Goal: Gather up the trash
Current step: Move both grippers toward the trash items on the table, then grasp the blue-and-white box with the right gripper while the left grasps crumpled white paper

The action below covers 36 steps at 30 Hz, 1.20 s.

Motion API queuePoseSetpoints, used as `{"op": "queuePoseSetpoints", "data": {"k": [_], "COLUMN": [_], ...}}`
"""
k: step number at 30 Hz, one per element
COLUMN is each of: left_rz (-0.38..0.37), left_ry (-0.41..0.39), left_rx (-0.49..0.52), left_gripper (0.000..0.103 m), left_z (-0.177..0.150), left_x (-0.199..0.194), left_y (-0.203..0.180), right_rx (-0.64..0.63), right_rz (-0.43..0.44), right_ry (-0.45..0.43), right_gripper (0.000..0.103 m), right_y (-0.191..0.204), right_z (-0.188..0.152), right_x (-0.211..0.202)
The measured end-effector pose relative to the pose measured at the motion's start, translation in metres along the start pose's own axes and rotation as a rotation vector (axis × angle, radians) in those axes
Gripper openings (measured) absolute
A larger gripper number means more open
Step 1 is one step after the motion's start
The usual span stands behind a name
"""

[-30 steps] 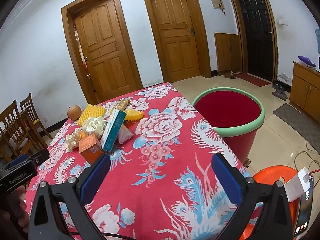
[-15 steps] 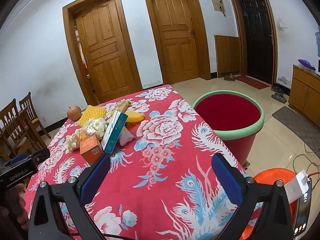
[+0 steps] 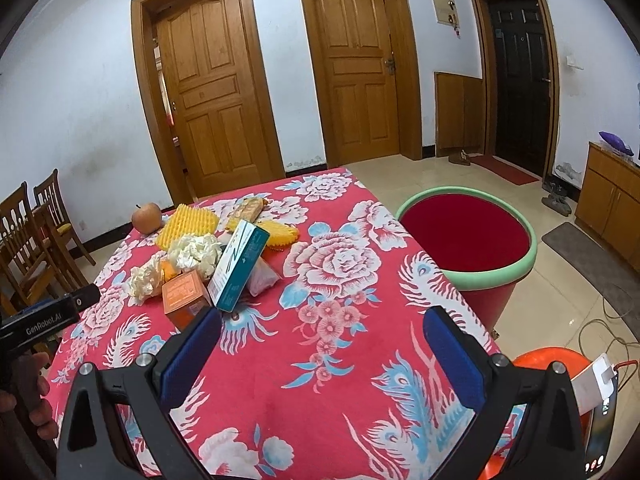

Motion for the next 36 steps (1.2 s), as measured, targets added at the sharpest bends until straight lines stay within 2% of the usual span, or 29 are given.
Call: {"op": "queuePoseSetpoints", "data": {"k": [7,17,23,28,31,33,36], "left_rz": [-0.024,-0.068,-0.096,-0.064,-0.076,-0.092,-0.102], "left_ry": [0.015,0.057,0.104,0.116,0.135,0.152,0.168], "left_rx": [-0.007,0.041,0.055,0.036,0.03,0.018,0.014], "left_gripper": [0.102,0.102,0.102,0.1,0.099,0.099,0.097], "left_z": [0.012,0.025,0.027,0.029,0.029,0.029,0.027], "left_x": [0.016,0.049,0.066,0.076,0.082,0.085,0.089], "left_y": [0.005,0.0,-0.005,-0.006,-0.008,-0.009,-0.014], "right_rx": [-0.015,-0.021,-0.035,-0.065,-0.066,-0.085,-0.075], "right_rz": [-0.023,-0.049,-0.021,0.017,0.031,0.027,0.065], "right_ry": [0.018,0.073,0.086,0.12,0.133,0.136,0.16], "right_gripper": [0.103,0.103,0.103,0.102,0.095,0.095,0.085], "right_y": [0.007,0.022,0.034,0.04,0.04,0.041,0.039], "right_z": [0.009,0.026,0.038,0.044,0.048,0.049,0.048], "right_x": [0.012,0.045,0.066,0.085,0.096,0.102,0.113]}}
Point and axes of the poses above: each gripper's, at about its wrist camera, not at the fingertips, and x roughly the way its jaws point, y to its left, z to its top, the point moved 1 cm from there along x, roughly the way its jaws point, and after that the axes turned 3 degrees about -x, right-handed, at the moved point
